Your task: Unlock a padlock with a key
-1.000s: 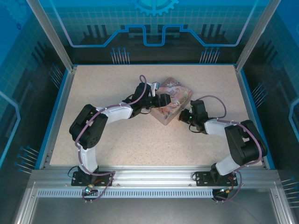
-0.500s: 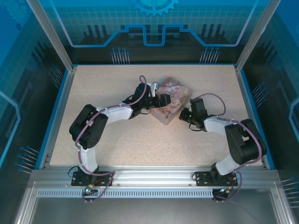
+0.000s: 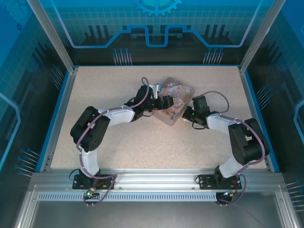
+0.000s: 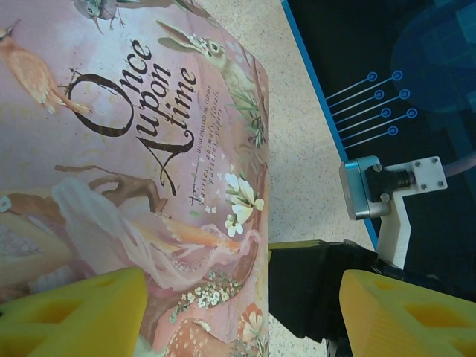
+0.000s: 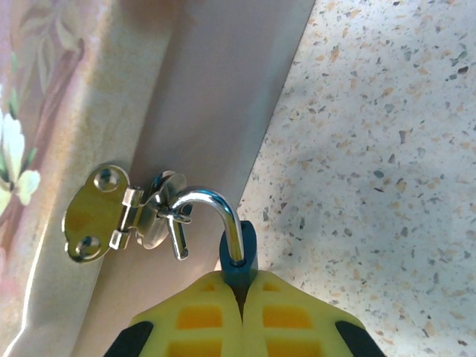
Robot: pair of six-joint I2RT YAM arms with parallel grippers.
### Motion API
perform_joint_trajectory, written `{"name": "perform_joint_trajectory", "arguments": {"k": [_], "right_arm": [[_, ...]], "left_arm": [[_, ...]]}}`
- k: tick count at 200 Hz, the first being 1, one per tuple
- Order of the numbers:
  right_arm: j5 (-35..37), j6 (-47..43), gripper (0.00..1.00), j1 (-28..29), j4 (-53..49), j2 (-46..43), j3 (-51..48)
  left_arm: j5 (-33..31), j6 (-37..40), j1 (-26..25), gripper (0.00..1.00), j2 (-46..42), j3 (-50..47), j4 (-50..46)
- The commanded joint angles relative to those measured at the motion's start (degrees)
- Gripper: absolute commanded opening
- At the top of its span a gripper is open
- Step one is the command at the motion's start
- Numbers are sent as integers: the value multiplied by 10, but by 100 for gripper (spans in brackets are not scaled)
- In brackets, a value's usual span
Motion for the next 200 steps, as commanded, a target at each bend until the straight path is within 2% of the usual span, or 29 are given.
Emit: {"name": "perform_joint_trajectory", "arguments": {"k": [1,30,94,125,167,200], "right_arm": [[60,7,2,-25,-10,7,24],[56,-2,3,-25,0,7,23],[-16,-32,2,-36,15,1,6],[-44,-34,1,-18,4,-17,-20],[-69,-29,1,16,-16,-54,-57],[-72,-24,1,25,-18,-75,-81]], "left_arm": [[-23,6,7,71,11,-34,-88],[-23,5,6,71,12,-36,-87],[-28,6,6,71,7,-55,-88],[-43,14,11,71,-11,-64,-105],[-44,14,43,71,-53,-97,-105],[-30,27,46,71,-80,-68,-116]]}}
